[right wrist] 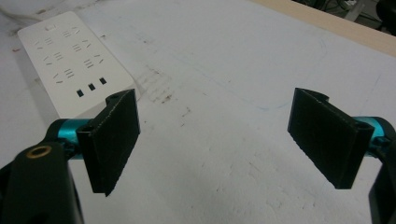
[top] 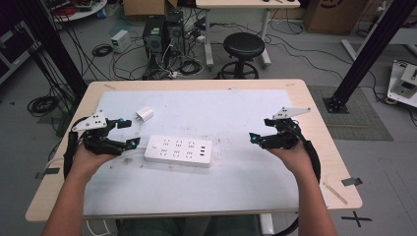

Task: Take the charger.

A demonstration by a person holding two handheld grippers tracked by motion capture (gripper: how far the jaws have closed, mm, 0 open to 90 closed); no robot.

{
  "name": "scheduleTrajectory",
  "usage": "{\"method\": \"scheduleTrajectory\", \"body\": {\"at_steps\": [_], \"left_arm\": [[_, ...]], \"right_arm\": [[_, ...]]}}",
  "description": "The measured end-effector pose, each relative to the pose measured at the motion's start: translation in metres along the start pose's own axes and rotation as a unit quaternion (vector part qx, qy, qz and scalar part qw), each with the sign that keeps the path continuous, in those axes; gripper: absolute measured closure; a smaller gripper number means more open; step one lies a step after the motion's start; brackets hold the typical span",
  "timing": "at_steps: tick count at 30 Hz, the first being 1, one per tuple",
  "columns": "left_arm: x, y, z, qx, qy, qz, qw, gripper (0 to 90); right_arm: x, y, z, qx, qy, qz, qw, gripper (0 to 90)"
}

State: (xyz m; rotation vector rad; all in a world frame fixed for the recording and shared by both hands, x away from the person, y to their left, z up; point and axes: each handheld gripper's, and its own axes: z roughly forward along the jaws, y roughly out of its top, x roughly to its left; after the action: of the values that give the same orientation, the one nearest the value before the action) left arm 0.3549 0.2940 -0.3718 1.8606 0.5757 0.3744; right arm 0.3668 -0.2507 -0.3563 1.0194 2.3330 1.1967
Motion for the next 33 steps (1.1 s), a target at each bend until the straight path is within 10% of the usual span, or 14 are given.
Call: {"method": "scheduleTrajectory", "body": {"at_steps": [15,33], "left_arm": [[0.013,0.019,-0.002,-0.011,0.046,-0.004,0.9989,21.2],[0.078,0.035,0.048,0.067,0.095,-0.020,0.9930,21.2]], "right_arm": [[0.002,0.006,0.000,-0.004,0.008,0.001,1.0000,17.1],[0.003,0.006,-0.006,0.001,0.003,0.003,1.0000,17.1]]}}
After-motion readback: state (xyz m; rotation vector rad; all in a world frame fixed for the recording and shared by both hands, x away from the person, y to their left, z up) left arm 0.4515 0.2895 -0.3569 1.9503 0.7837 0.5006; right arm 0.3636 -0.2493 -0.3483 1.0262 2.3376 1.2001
